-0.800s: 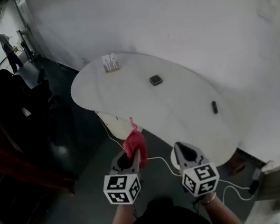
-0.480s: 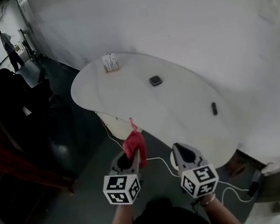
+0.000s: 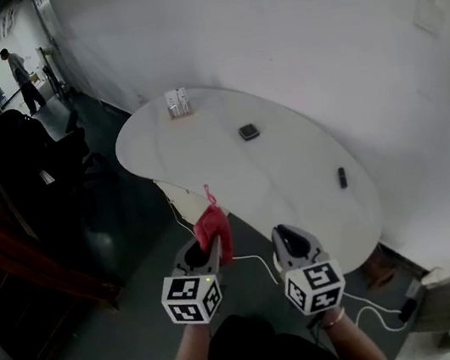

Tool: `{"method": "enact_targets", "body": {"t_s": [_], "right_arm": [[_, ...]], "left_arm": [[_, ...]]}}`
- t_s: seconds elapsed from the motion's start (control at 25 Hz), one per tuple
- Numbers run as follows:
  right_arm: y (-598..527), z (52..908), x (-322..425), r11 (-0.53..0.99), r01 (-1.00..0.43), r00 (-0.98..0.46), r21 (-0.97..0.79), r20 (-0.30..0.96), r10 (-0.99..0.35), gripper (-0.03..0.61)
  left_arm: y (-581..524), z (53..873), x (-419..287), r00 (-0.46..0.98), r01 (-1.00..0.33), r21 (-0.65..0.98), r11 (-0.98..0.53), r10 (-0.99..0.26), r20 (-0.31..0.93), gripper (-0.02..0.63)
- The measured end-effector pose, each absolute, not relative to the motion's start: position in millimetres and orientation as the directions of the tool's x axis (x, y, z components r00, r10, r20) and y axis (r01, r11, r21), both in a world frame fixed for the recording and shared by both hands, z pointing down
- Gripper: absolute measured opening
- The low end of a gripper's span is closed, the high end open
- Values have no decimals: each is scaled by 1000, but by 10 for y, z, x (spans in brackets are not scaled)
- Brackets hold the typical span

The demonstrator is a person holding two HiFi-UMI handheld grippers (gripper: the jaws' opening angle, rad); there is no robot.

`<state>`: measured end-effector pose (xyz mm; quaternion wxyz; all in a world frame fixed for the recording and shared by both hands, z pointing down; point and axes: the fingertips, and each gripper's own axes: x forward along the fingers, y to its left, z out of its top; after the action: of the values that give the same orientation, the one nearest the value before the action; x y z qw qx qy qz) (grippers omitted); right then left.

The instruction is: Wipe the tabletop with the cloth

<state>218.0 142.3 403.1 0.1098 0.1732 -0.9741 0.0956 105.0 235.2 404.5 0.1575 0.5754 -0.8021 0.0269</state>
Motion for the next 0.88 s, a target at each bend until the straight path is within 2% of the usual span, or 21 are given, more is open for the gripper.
{"method": "enact_targets", "body": {"t_s": [0.08,0.16,0.48,0.88], "right_arm": [[1418,4024,2156,929,-345,-919,-135,247,-306,15],[1413,4012,2118,934,-331,-924,-132,245,-293,70],[1260,4078,1812,934,-320,-926,-159,262,-273,138],[838,4327,890,906,-390,-887,-167,331,-321,170]], "left_arm": [[2339,4029,1032,-291,-931,133,339,-913,285,63],[2314,4021,999,-294,-931,129,341,-912,285,63],[2101,4103,703,-279,-937,123,326,-914,295,63],[1568,4324,-191,-192,-955,156,252,-927,322,63]]}}
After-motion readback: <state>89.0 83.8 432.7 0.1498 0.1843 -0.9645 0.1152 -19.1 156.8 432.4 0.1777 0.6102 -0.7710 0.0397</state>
